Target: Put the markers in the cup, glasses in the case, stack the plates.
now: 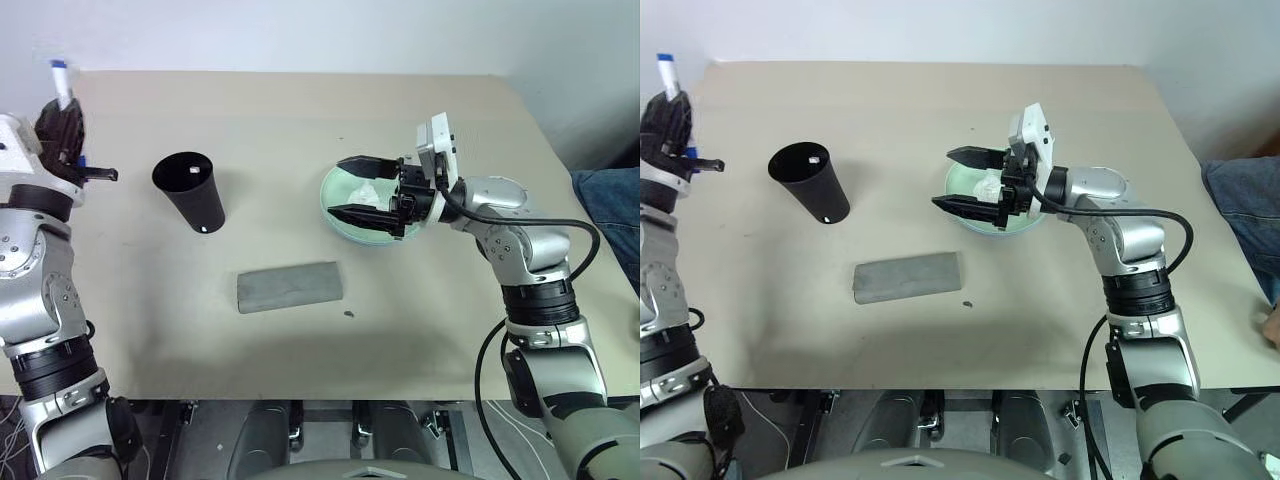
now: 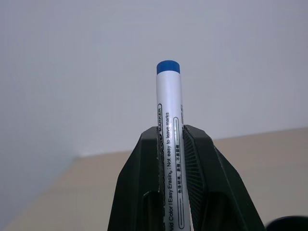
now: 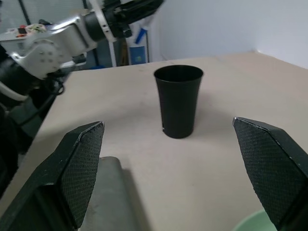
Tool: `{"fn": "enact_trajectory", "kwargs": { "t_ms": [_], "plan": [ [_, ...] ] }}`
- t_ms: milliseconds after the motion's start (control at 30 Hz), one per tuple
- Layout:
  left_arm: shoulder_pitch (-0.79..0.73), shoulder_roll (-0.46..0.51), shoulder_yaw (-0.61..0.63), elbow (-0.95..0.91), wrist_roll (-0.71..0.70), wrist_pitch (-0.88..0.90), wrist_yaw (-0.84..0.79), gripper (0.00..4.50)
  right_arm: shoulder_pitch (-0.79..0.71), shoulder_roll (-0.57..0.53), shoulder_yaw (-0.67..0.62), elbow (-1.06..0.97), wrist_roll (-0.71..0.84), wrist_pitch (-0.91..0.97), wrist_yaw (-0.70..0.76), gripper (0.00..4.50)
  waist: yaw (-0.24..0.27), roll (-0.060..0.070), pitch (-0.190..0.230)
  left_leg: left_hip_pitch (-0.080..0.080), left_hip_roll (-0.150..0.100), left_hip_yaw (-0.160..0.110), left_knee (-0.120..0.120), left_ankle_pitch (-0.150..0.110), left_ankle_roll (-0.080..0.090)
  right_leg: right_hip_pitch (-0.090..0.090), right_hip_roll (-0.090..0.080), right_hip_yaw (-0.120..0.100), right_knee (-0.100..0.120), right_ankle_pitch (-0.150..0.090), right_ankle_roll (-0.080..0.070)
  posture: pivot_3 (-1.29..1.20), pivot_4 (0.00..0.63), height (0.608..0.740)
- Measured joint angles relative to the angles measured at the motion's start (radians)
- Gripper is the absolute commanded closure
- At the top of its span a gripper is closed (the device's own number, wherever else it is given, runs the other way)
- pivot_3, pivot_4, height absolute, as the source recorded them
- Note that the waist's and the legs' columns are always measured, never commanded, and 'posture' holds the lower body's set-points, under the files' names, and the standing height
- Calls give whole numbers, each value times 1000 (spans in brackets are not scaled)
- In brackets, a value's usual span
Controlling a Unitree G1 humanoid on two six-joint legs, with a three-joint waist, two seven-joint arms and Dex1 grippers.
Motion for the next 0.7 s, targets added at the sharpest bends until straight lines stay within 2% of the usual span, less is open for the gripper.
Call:
{"fn": "enact_trajectory", "kwargs": {
  "t_ms": [167,300,700],
  "plan": [
    [-66,-5,-55,108,-74,-82,-144,4204,3,-1,2,0,0,10,-11,0,-2,0,0,1,0,0,0,2,1,1,1,0,0,0,1,0,150,681],
    [-92,-30,-113,209,-75,-136,-214,4204,7,-4,3,-2,-6,11,-24,0,-2,0,0,1,0,1,0,4,0,1,2,-1,0,1,1,0,150,681],
    [-125,-67,-162,401,-57,-291,-282,4204,21,-32,4,-10,-16,10,-45,0,-2,0,0,1,0,1,1,2,4,2,2,-1,0,1,2,0,150,681]
  ]
}}
